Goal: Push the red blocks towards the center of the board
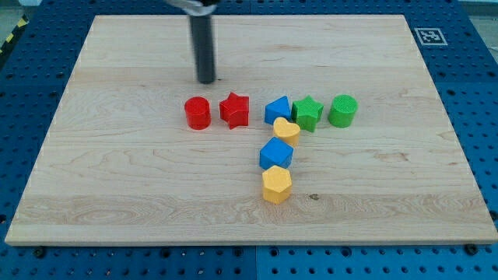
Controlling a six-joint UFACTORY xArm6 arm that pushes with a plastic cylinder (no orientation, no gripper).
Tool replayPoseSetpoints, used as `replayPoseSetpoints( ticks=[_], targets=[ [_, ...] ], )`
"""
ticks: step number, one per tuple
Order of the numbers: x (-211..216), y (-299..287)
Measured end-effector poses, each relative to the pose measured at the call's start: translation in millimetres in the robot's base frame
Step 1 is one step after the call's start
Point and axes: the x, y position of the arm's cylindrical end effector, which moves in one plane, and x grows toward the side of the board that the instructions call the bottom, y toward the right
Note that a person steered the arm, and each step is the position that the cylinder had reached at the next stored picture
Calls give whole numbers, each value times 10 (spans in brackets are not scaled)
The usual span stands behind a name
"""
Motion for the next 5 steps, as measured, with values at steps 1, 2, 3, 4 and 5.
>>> replayPoseSetpoints(
  ticks=[1,2,3,4,5],
  targets=[
    [185,-676],
    [602,-935],
    [911,-557],
    [947,-64],
    [947,290]
  ],
)
